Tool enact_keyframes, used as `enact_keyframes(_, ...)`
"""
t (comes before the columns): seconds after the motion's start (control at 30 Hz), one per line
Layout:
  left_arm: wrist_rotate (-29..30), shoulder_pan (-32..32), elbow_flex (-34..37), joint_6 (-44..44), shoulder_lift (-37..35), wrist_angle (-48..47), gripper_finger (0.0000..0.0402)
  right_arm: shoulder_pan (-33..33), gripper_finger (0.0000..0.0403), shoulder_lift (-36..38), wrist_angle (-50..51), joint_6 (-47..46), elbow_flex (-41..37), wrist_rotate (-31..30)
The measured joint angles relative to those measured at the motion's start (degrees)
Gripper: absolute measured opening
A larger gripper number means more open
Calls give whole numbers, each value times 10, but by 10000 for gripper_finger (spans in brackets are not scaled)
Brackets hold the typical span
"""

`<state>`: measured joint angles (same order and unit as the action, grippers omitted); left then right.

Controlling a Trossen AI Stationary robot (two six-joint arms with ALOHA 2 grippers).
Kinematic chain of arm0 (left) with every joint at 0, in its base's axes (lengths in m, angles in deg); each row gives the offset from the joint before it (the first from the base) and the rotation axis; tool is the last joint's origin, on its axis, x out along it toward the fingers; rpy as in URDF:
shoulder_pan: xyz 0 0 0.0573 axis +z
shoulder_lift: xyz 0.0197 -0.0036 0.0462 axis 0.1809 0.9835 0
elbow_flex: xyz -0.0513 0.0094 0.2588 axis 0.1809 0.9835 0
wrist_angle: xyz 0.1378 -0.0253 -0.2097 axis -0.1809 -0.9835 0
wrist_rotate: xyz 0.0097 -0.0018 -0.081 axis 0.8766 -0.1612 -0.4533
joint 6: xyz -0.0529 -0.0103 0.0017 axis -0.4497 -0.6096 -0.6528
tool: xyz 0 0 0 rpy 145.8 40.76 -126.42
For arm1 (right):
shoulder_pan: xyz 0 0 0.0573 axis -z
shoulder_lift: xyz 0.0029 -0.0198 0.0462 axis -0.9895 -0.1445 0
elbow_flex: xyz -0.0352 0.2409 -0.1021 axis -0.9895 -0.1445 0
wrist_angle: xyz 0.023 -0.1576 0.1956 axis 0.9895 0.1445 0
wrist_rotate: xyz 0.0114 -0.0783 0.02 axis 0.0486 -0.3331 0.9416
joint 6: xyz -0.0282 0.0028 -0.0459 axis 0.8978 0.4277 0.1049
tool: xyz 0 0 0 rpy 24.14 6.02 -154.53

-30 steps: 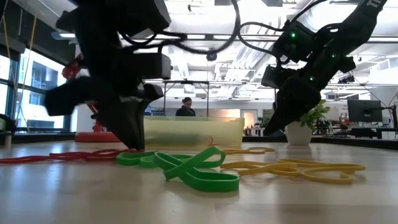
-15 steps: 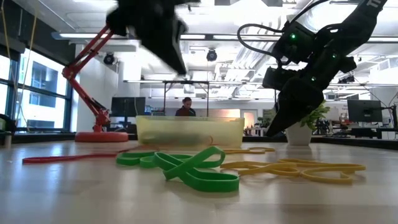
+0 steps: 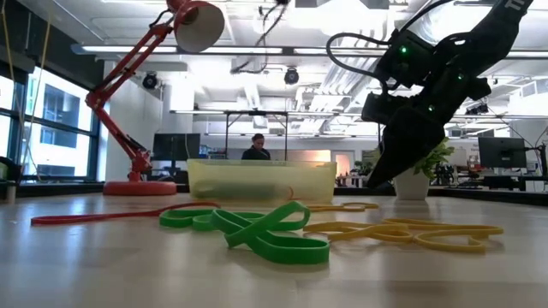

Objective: Pick and place rubber bands into bin
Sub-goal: Put the red rubber band into the yellow container

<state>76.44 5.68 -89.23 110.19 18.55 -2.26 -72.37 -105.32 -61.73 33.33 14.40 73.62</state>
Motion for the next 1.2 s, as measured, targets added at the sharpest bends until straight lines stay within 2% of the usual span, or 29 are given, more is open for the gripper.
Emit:
enact_keyframes(0.13,-4,47,0,32,1,-9,0,0,138,0,0,-35,0,2)
enact_keyframes(0.23,-39,91,0,61,8,-8,0,0,138,0,0,-63,0,16)
enact_keyframes(0.5,-158,222,0,122,46,2,0,-1,138,0,-36,-138,0,28)
enact_keyframes(0.63,-231,267,0,147,71,21,0,-15,138,0,-60,-170,0,-3)
enact_keyframes(0.73,-277,287,0,165,89,33,0,-35,138,0,-67,-192,0,-36)
enact_keyframes(1.2,-355,291,0,208,176,76,0,-135,138,0,-65,-290,0,-143)
